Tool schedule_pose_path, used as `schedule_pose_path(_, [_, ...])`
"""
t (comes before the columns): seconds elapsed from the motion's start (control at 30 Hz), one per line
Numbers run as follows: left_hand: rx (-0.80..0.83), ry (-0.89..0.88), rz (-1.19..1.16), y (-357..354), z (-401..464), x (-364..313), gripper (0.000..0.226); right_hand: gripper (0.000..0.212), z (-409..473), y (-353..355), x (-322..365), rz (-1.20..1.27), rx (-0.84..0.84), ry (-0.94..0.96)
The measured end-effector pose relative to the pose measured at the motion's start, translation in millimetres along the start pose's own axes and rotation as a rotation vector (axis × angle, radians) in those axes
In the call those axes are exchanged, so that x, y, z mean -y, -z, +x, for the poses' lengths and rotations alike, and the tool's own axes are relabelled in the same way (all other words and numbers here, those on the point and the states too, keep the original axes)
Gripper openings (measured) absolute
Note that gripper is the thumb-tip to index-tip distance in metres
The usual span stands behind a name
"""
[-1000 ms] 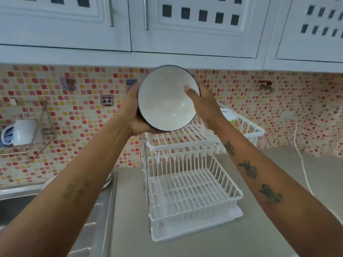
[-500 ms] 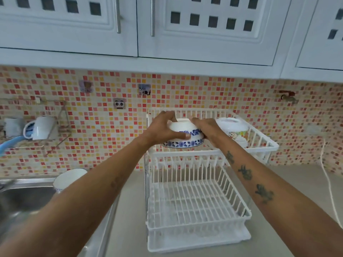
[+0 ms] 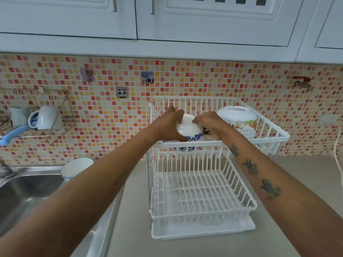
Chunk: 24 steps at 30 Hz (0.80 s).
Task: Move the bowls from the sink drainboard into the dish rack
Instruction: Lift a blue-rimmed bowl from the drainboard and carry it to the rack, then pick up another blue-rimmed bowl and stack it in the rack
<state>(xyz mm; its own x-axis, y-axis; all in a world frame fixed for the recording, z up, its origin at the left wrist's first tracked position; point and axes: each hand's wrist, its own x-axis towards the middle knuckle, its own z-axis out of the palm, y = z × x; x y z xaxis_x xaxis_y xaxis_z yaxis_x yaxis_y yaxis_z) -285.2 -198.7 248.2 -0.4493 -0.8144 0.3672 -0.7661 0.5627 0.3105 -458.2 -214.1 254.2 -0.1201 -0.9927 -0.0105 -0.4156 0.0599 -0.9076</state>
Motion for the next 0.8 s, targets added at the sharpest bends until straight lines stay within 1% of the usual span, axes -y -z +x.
schedule_pose_path(0.13, [-0.003,-0.005,0.005,0.2,-1.4,-0.5,0.057,0.041,0.6,-1.9,0.4,0.003,-0.002,-0.001])
schedule_pose_path(0.2, [0.014,-0.013,0.039,0.7,-1.1,-0.2,0.062,0.043,0.0,-1.7,0.0,-0.005,-0.003,-0.004])
schedule_pose_path(0.27, [0.049,-0.002,0.043,4.0,-0.3,0.3,0.067,0.039,-3.4,-1.4,0.5,-0.049,-0.028,0.043])
schedule_pose_path(0.33, [0.084,0.032,0.021,12.0,-0.5,2.1,0.069,0.029,-8.8,-1.4,2.8,-0.13,-0.101,0.164])
schedule_pose_path(0.4, [0.083,0.028,0.008,22.9,-3.1,4.5,0.066,0.022,-15.5,-1.9,7.0,-0.151,-0.226,0.315])
schedule_pose_path(0.47, [0.025,0.003,-0.027,36.8,-8.7,9.4,0.058,0.019,-23.3,-7.9,15.1,-0.115,-0.315,0.445])
schedule_pose_path(0.53, [-0.065,0.009,-0.067,52.5,-15.8,20.2,0.049,0.019,-31.3,-22.3,29.1,-0.083,-0.342,0.542])
schedule_pose_path(0.63, [-0.166,0.073,-0.136,73.6,-29.2,49.3,0.042,0.015,-45.9,-59.1,61.8,0.017,-0.28,0.626])
schedule_pose_path(0.73, [-0.194,0.247,-0.325,88.9,-50.1,92.0,0.037,0.017,-56.6,-107.3,99.1,0.136,-0.177,0.654])
schedule_pose_path(0.8, [-0.205,0.361,-0.39,96.0,-68.8,127.1,0.032,0.018,-60.8,-145.1,119.6,0.169,-0.087,0.662])
